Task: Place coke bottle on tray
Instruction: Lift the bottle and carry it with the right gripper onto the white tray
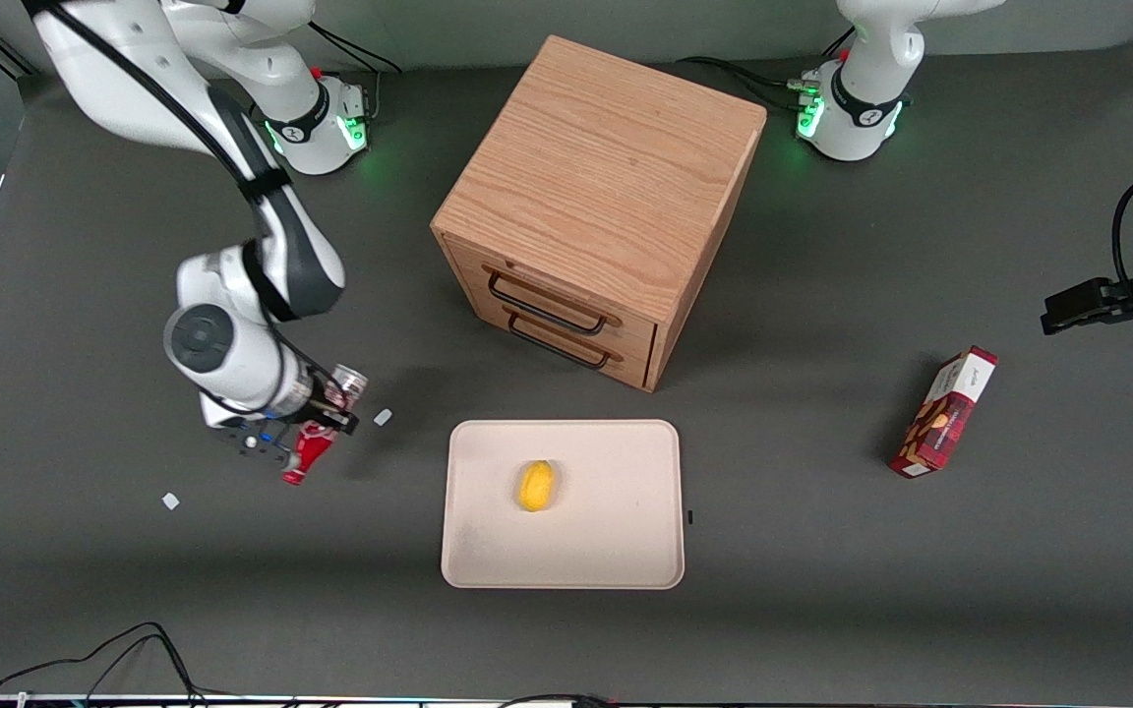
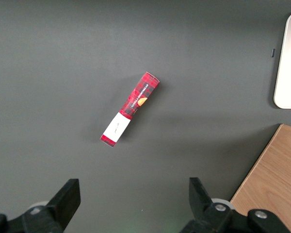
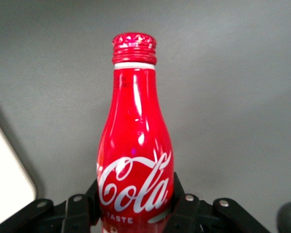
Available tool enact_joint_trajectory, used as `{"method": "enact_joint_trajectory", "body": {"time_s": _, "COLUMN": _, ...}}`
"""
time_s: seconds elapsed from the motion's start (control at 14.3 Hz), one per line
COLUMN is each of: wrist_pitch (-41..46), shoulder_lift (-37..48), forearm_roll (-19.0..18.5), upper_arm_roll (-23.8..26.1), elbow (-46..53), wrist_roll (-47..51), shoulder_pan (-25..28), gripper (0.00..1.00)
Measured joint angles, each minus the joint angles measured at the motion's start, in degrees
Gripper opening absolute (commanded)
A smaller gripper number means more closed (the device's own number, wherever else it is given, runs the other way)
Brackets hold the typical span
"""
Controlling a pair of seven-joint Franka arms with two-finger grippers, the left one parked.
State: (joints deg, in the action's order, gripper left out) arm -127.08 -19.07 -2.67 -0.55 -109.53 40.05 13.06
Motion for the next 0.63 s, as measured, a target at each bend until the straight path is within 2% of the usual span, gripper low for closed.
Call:
{"method": "enact_joint_trajectory", "body": {"time_s": 0.21, "wrist_pitch": 12.1, "shoulder_lift": 6.9, "forearm_roll": 1.0, "upper_arm_roll": 0.2, "elbow": 4.2, "wrist_roll": -1.8, "shoulder_pan": -0.6, "gripper": 0.0}}
{"method": "enact_joint_trajectory", "body": {"time_s": 0.42, "wrist_pitch": 26.9, "shoulder_lift": 8.5, "forearm_roll": 3.2, "upper_arm_roll": 0.3, "elbow": 15.0, "wrist_roll": -3.8, "shoulder_pan": -0.6, "gripper": 0.0}}
{"method": "enact_joint_trajectory", "body": {"time_s": 0.63, "wrist_pitch": 31.6, "shoulder_lift": 6.6, "forearm_roll": 5.3, "upper_arm_roll": 0.3, "elbow": 23.0, "wrist_roll": -4.0, "shoulder_pan": -0.6, "gripper": 0.0}}
